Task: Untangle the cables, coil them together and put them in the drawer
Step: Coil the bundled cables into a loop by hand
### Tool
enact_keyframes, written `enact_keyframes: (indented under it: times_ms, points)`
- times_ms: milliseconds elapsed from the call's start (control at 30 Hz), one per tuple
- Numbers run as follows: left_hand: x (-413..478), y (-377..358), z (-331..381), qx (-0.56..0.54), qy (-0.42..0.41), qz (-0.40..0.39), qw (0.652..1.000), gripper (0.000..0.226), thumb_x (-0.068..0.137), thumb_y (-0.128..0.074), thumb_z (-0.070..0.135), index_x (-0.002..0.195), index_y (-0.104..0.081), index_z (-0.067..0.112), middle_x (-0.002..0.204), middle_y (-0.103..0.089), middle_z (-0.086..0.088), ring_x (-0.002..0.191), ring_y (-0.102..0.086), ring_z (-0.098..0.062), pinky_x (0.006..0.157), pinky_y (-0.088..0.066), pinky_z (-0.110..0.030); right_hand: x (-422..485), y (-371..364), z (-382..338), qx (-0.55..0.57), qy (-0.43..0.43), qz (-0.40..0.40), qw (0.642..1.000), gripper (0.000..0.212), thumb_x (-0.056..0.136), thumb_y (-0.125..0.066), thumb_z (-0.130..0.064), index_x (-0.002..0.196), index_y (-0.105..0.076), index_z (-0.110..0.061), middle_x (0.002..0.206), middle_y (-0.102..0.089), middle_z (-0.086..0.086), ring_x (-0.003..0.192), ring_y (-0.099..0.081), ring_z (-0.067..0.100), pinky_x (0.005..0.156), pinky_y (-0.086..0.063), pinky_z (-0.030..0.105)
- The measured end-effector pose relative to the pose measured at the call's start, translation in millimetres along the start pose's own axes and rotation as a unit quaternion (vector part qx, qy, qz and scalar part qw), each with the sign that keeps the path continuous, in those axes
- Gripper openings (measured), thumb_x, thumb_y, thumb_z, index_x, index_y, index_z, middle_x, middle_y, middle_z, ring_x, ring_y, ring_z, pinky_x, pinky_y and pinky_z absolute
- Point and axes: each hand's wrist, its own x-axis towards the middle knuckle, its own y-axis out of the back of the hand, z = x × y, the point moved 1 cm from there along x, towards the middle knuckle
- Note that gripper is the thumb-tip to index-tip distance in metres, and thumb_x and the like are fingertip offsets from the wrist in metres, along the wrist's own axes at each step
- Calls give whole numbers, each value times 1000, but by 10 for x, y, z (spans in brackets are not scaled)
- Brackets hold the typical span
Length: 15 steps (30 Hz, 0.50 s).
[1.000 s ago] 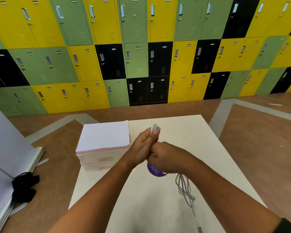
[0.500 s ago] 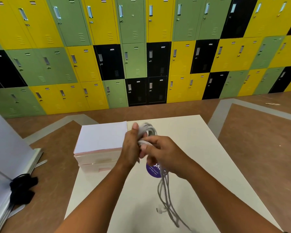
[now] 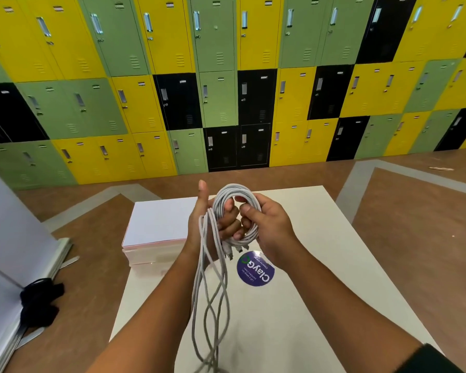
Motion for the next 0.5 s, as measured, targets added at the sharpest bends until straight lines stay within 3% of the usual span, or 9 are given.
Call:
enact_keyframes:
  times_ms: [100,200,333,500]
  points:
    - [-27,78,21,44,10,68,997,50,99,-40,54,71,-52,14,45,-52,5,36,-50,-6,40,-42,-20,-8,2,38,101,-29,-36,994,16,99,-55,-10,105,-70,-12,67,-49,8,58,-45,17,62,-43,39]
    - [11,105,-15,-12,30,18,999,52,97,-44,54,69,-57,13,42,-42,3,31,-38,-9,40,-37,-22,8,-11,65,143,-59,-26,988,25,89,-66,-31,95,-67,-8,56,-41,3,52,-41,16,60,-38,38]
    - [74,105,-114,-36,56,3,998,59,93,-43,59,68,-65,11,38,-37,2,29,-33,-9,41,-36,-22,49,-75,49,143,-128,115,975,51,89,-57,-60,63,-59,-16,47,-37,0,44,-31,15,52,-29,32]
    - [107,8,-157,-85,52,-31,995,66,95,-35,58,76,-66,3,38,-38,1,29,-36,-8,42,-40,-22,38,-133,-12,230,-144,230,934,40,96,-56,-45,70,-56,-15,49,-40,-1,44,-28,12,51,-21,29]
